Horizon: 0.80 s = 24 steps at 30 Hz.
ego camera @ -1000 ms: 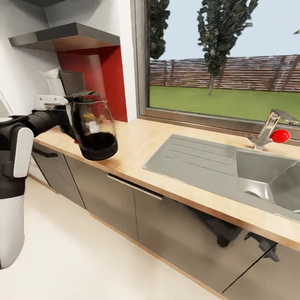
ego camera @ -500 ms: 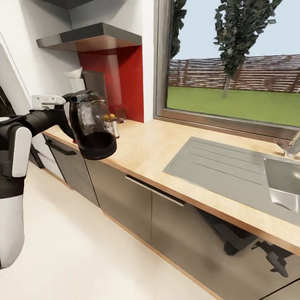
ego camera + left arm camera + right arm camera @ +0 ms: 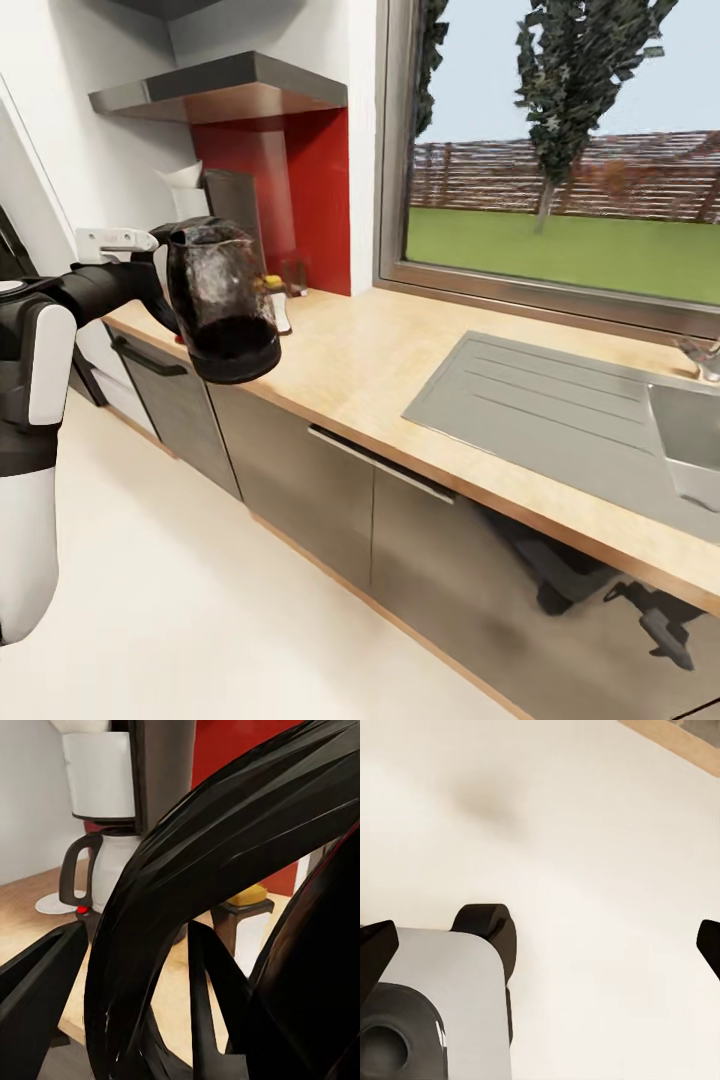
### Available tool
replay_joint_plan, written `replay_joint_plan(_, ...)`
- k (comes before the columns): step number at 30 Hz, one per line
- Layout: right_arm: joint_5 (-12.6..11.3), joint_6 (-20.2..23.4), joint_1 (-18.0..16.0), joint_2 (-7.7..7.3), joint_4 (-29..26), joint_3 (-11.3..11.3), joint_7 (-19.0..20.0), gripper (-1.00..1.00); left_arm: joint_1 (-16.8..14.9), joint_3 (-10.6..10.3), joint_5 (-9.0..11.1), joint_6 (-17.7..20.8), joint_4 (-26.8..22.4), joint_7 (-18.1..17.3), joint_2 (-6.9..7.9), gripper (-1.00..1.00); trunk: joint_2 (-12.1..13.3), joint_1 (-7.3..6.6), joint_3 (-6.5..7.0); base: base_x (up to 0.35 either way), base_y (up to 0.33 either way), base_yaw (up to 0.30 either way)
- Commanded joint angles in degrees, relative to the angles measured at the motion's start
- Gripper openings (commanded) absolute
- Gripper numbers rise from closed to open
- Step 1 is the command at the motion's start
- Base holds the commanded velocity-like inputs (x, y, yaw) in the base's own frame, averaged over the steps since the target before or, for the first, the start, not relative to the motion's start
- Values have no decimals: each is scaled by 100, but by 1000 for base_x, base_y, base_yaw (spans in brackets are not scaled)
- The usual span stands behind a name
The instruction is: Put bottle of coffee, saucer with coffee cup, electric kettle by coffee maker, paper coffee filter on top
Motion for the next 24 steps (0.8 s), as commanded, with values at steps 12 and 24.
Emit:
replay_joint_plan(12, -47, -45, -11, 2, 27, 49, 32, 100, -5, 2, -41, 32, -4, -17, 7, -100, -3, 1, -5, 213, 210, 0)
replay_joint_plan(24, -47, -44, -11, 2, 27, 49, 32, 100, -4, 7, -41, 40, 4, -15, 12, -100, -3, 1, -5, 235, 219, 0)
